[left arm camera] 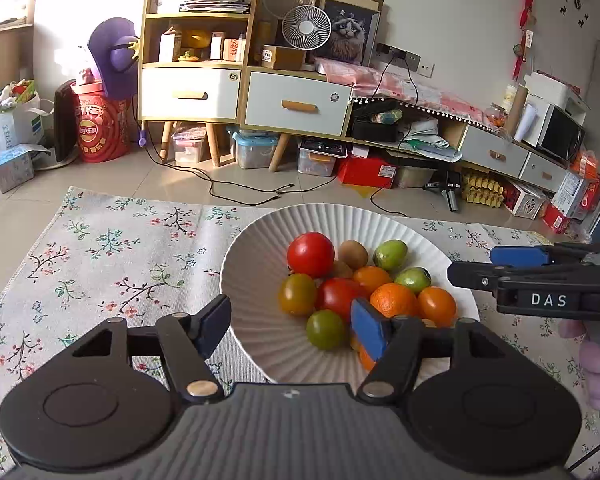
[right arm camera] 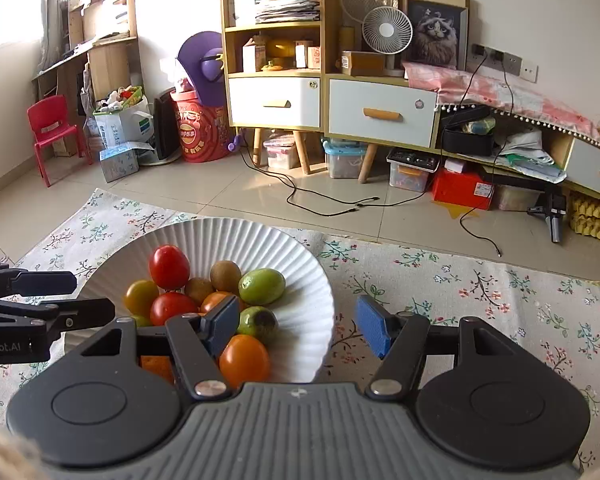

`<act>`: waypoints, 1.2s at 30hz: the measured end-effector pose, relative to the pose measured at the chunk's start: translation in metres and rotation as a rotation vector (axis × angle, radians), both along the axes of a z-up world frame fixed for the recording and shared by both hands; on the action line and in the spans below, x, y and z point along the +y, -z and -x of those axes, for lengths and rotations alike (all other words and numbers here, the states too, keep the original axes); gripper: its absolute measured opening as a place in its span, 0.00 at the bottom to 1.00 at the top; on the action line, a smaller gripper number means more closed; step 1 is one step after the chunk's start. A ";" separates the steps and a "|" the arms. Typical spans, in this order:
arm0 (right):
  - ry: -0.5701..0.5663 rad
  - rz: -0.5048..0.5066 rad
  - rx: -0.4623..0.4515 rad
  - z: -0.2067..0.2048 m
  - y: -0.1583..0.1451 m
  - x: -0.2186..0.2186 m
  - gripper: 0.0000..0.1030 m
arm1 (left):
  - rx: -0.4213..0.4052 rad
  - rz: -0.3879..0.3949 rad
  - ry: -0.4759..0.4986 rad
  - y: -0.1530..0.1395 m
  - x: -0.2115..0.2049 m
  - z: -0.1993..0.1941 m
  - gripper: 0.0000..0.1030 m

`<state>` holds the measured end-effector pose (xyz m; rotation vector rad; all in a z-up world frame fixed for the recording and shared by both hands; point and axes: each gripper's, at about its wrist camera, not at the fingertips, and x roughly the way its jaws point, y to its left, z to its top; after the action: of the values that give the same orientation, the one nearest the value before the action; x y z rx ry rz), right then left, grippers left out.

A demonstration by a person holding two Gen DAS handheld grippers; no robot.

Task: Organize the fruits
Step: 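Open both tools to release the tomato and lime into the bowl, then withdraw both tools away from the bowl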

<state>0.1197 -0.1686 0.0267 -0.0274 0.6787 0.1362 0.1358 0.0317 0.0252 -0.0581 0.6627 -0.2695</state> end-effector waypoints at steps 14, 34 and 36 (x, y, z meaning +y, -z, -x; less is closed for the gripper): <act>0.037 0.008 0.058 0.070 -0.009 -0.006 0.82 | 0.082 -0.040 -0.082 -0.009 0.002 0.060 0.91; 0.065 0.047 0.150 0.115 0.013 0.017 0.92 | 0.220 -0.076 -0.123 0.011 -0.008 0.110 0.95; 0.063 0.046 0.153 0.117 0.013 0.019 0.92 | 0.207 -0.088 -0.126 0.008 -0.010 0.111 0.95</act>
<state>0.0026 -0.1495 0.0137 -0.0401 0.8343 0.0621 0.0249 0.0214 0.0168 -0.0432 0.8721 -0.1126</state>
